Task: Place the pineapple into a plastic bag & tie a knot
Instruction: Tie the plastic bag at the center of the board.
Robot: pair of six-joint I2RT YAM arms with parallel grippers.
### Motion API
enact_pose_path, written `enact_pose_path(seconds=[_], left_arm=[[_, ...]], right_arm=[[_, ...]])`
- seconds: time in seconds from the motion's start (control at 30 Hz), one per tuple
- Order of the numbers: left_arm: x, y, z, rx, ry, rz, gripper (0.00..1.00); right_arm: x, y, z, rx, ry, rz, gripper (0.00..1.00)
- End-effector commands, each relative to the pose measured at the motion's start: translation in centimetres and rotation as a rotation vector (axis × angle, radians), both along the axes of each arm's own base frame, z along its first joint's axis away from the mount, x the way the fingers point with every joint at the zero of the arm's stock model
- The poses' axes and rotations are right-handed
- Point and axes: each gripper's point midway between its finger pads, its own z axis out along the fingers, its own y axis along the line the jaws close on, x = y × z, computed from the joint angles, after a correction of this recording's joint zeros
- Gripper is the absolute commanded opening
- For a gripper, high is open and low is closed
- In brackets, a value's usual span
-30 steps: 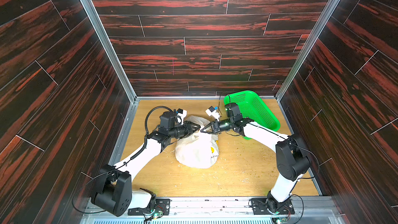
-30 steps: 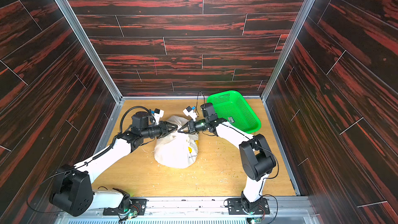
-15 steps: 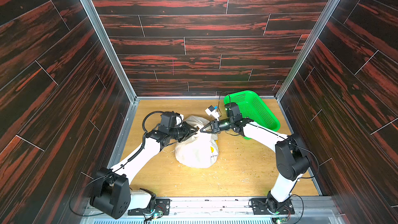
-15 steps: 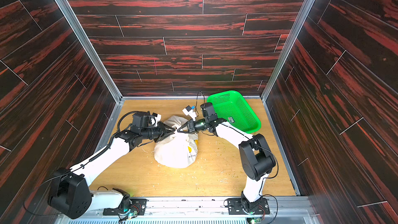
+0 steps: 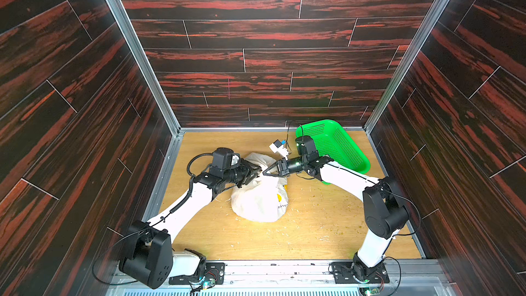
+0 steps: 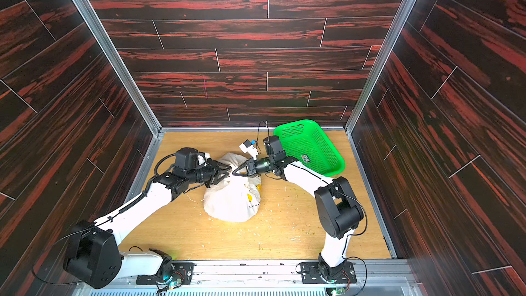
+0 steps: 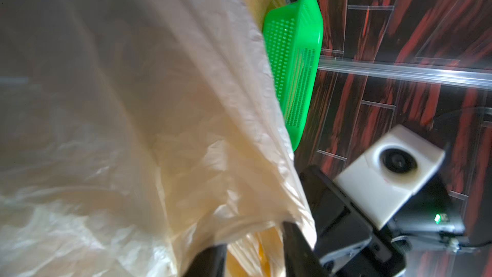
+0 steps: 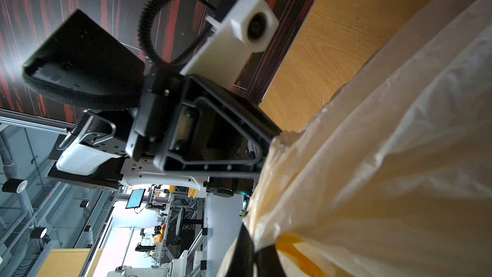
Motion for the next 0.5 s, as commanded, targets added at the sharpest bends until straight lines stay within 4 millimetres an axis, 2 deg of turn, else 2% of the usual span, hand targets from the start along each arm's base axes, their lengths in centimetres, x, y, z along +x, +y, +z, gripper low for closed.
enact_pose_path(seconds=[0.0,0.13,0.3,0.47], left_arm=[[-0.03,0.38,-0.74,-0.018,0.050,0.050,0.33],[-0.23,0.54,-1.26,-0.017,0.081,0.064,0.32],[0.34,0.14,-0.94,-0.050,0.082,0.071,0.42],[0.26,0.01,-0.96,-0.063,0.104,0.072,0.44]], right_arm=[[-0.76,0.30,-0.19,0.009,0.009,0.027,0.00],[-0.85,0.27,-0.25,0.009,0.008,0.028,0.00],[-0.95,0.37,-0.19,0.014,0.009,0.031,0.00],[-0.58,0.53,0.17,0.021,-0.010,0.014,0.00]])
